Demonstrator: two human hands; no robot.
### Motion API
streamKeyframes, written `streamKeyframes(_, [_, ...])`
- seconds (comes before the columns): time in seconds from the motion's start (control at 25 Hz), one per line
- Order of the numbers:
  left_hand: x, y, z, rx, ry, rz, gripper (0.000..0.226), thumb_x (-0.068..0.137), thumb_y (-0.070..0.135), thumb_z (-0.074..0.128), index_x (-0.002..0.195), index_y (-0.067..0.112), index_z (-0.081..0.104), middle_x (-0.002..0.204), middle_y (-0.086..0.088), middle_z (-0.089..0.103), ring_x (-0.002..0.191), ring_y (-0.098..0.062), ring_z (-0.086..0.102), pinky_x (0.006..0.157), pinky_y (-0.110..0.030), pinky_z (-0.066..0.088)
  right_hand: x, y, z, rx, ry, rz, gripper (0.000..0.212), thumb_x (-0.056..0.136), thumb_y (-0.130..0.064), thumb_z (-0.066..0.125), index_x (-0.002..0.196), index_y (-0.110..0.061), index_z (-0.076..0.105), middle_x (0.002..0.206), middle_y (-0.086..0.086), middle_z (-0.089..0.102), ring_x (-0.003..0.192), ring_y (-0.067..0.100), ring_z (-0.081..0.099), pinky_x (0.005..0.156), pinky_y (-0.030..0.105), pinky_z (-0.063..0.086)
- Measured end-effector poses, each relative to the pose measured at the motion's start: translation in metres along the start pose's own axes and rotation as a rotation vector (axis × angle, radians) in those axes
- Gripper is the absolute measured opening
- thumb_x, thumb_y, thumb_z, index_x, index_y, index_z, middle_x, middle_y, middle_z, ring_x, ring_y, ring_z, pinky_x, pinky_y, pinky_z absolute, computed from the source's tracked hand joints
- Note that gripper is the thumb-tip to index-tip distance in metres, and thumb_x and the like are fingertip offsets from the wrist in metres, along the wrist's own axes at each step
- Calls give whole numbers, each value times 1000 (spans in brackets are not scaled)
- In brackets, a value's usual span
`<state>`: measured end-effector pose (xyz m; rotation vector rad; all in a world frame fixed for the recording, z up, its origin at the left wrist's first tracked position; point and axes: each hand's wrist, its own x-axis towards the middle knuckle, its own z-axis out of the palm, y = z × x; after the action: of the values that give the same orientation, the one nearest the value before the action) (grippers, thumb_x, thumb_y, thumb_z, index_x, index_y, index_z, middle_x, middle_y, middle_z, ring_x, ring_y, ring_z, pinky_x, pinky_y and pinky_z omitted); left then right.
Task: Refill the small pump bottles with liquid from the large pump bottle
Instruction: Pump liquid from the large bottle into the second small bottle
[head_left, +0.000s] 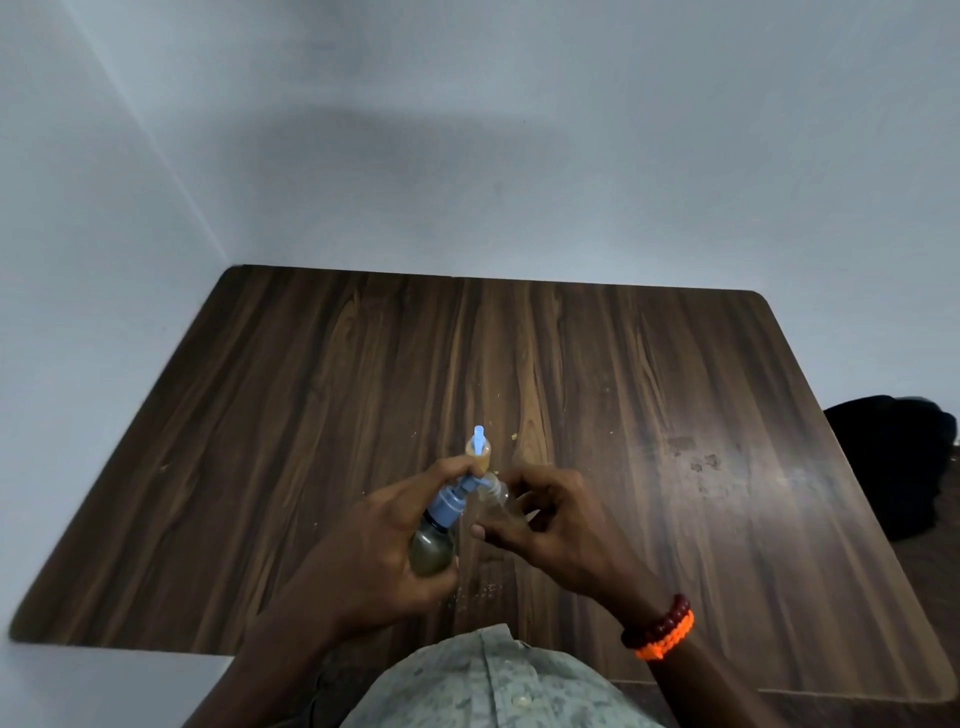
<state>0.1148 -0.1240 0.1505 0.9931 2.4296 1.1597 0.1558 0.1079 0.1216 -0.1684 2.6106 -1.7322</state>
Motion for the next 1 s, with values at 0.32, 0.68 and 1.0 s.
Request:
streamKeyframes(0.32, [-2, 4, 2, 10, 23, -16, 89, 79, 34, 78, 152, 49, 30, 126, 21, 64, 94, -1, 71, 80, -26, 62, 0, -1, 3, 36, 18, 19, 32, 85, -41, 84, 106, -19, 74, 94, -3, 77, 78, 16, 77, 63, 35, 65])
streamKeyframes(0.68, [-5, 8, 0, 64, 50, 0, 86, 80, 40, 73, 153, 51, 28, 130, 27, 60, 96, 6, 68, 80, -21, 60, -2, -5, 3, 23, 35, 12, 37, 84, -46, 82, 108, -18, 75, 97, -2, 78, 81, 17, 76, 65, 41, 65])
streamKeyframes(1.0, [-6, 11, -2, 118, 67, 10, 76, 82, 43, 71, 148, 50, 35, 122, 26, 63, 91, 3, 68, 75, -25, 61, -6, -8, 8, 14, 23, -4, 35, 86, -37, 83, 111, -14, 75, 99, 0, 77, 82, 16, 75, 66, 41, 65])
